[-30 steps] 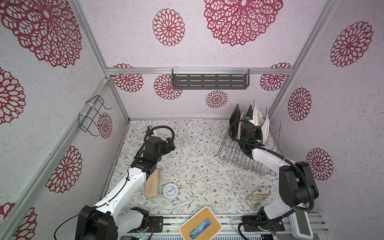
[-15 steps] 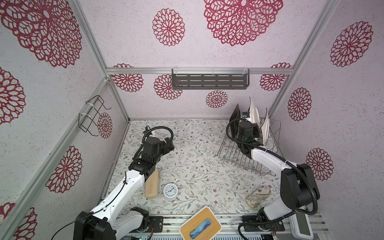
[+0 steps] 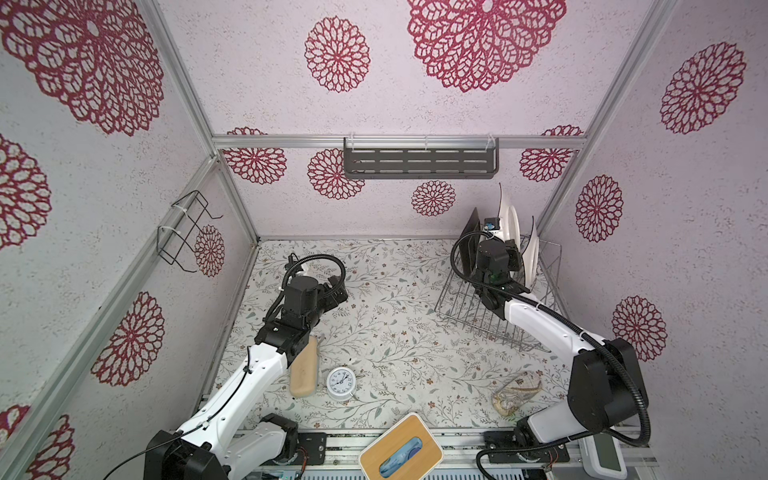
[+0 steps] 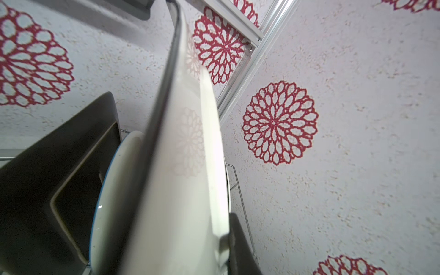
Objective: Unload the plates from the dish rack
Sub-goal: 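Lift the white plate upward out of the rack with the right gripper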
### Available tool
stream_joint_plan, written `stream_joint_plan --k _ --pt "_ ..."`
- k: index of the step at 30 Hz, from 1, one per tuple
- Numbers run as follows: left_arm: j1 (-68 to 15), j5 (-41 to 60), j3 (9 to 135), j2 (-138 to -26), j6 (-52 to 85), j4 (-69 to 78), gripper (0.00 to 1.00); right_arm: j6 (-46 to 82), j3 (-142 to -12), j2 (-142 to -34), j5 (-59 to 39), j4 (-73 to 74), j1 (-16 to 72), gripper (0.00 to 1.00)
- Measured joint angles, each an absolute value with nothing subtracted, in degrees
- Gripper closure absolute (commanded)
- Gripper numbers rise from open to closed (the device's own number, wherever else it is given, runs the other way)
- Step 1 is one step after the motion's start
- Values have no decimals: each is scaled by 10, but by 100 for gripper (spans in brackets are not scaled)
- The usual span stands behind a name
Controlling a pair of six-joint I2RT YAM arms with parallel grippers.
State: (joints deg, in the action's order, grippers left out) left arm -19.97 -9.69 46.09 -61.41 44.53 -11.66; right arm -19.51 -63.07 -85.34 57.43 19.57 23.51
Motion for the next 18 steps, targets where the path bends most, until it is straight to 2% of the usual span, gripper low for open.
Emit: stream_joint_plan --k 18 --pt "-208 -92 460 -586 457 -133 3 -200 -632 -761 598 167 294 100"
